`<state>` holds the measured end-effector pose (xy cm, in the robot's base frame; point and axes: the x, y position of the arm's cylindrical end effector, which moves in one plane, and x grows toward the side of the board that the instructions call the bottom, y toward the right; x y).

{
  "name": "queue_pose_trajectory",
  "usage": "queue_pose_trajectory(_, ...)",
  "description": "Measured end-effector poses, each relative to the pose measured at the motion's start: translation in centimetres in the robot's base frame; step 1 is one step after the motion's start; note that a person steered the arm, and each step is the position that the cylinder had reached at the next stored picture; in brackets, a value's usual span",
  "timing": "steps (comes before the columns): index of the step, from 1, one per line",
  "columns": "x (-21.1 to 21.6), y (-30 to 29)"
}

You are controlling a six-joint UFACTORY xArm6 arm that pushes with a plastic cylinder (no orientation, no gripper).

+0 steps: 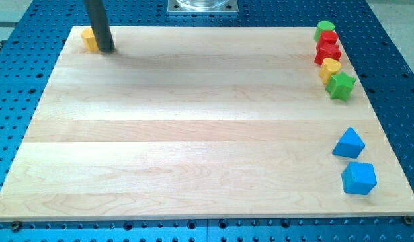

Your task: Touch the bottom of cube

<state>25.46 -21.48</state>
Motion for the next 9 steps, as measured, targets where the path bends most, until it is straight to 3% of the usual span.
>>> queue_pose_trajectory(1,-1.8,-0.1)
queue_pose_trajectory(2,-0.7,0.3)
queue_pose_trajectory(5,22.1,21.8)
queue_pose_trajectory(6,27.2,24.1)
queue_pose_trajectory(7,35.9,26.9)
queue_pose_trajectory(9,36.4,28.3)
